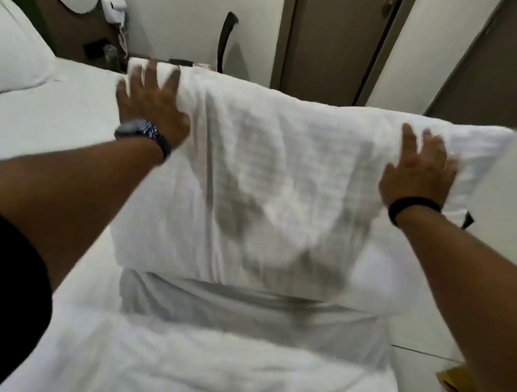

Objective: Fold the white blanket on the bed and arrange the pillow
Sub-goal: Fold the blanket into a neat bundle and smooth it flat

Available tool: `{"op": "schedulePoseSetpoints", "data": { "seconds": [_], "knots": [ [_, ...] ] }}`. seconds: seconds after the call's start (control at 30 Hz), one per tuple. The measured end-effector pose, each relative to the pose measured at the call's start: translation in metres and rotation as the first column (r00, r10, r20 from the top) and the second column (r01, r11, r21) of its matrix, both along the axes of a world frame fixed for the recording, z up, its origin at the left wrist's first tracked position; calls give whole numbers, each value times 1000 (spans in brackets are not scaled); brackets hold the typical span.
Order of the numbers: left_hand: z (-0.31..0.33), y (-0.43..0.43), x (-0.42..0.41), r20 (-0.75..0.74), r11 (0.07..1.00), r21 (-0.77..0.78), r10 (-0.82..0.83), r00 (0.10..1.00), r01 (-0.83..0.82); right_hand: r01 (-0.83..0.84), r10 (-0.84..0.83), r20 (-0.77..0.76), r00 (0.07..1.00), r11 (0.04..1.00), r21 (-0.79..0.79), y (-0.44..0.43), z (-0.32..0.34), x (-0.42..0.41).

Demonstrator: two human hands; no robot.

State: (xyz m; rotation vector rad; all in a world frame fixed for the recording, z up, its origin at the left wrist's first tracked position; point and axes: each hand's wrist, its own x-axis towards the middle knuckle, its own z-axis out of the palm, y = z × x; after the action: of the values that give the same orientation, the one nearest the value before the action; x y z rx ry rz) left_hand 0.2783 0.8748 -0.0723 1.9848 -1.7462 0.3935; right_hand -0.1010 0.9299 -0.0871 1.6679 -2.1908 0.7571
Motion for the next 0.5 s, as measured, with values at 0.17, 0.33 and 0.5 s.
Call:
{"op": "schedulePoseSetpoints", "data": {
  "seconds": [0.17,0.33,0.5],
  "knots": [
    [-140,2,-36,86,916,364,-212,973,168,-178,193,-16,981,933,311,-8,-128,5],
    [-241,1,-37,23,743,663,-150,988,97,-155,129,87,988,803,575,-28,-219,-16],
    [-296,21,-19,107,713,700,-160,981,40,-125,170,-8,985,757,641,-10,-293,-24]
  ]
}}
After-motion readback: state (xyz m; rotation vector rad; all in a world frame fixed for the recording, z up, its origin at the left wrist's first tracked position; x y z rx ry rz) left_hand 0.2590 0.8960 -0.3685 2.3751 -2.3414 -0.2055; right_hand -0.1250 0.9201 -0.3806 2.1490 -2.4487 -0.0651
